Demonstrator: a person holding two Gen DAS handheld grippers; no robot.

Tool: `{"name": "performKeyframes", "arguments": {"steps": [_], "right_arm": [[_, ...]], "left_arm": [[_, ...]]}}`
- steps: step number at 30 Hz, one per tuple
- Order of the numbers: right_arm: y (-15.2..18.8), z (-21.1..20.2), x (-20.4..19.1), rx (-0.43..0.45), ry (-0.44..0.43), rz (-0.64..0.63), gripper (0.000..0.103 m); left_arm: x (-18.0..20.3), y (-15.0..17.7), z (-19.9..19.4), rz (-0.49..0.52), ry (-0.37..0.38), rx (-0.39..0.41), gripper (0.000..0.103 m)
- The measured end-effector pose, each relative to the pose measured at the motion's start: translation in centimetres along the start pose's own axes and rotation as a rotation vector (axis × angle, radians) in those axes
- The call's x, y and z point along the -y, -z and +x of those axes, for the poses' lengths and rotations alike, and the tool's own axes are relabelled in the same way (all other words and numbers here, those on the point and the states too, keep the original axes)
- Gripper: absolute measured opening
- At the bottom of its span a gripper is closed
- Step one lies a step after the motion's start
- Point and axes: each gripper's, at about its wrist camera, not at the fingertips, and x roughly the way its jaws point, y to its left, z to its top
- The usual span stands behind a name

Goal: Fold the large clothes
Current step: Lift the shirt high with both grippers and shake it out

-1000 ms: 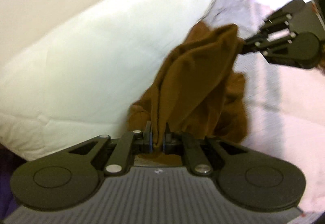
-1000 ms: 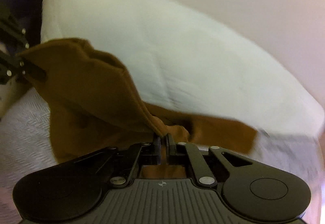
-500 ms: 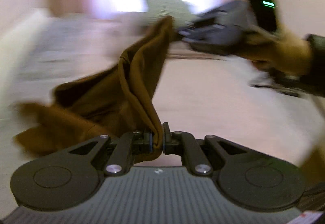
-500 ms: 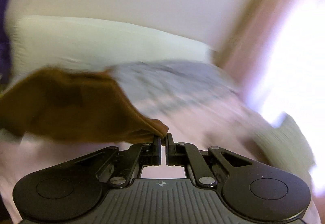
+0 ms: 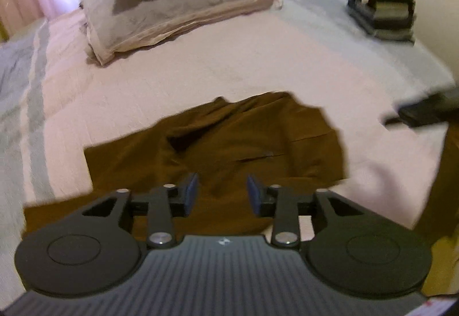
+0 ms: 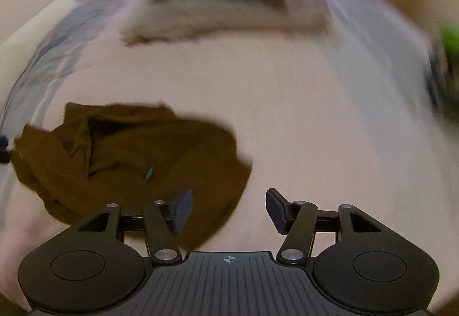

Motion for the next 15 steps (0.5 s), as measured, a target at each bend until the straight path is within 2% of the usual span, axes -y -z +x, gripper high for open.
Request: {"name": "performKeyframes", "arguments": {"steps": [2,3,6,11,12,14,15], "right_arm": [[2.2,0.3,-1.3,-0.036,-0.012,0.125,0.055],[3.2,0.5,-1.5,-0.044,-0.013,0.18,0.056],[5.3,2.9,-3.1,-0.054,-0.018,0.333,0.064],[8.5,8.7,-3.9,-0.053,-0.024,0.597,0.067],[9.0,9.8,-3.8,-0.047,-0.038,0.659,0.067],[9.6,11.0,-3.8,-0.003,-0.06,0.761,0.067],[9.5,11.2,-3.7,0.026,-0.071,0.792,0.067]], "left_arm": [[-1.7,-1.1,3.0,0.066,-0.001,-0.003,0.041],[-2.4,-1.6,4.7,0.107,0.003,0.0,0.048],[-3.4,-2.5,9.7,0.244,0.031,-0.001,0.059],[-3.6,-3.3,19.0,0.451,0.038,-0.045,0.059],[-3.7,-3.4,20.5,0.479,0.047,-0.068,0.057],[-3.6,-3.2,22.8,0.531,0.056,-0.124,0.038],[-3.5,-3.1,23.7,0.552,0.064,-0.149,0.023]]}}
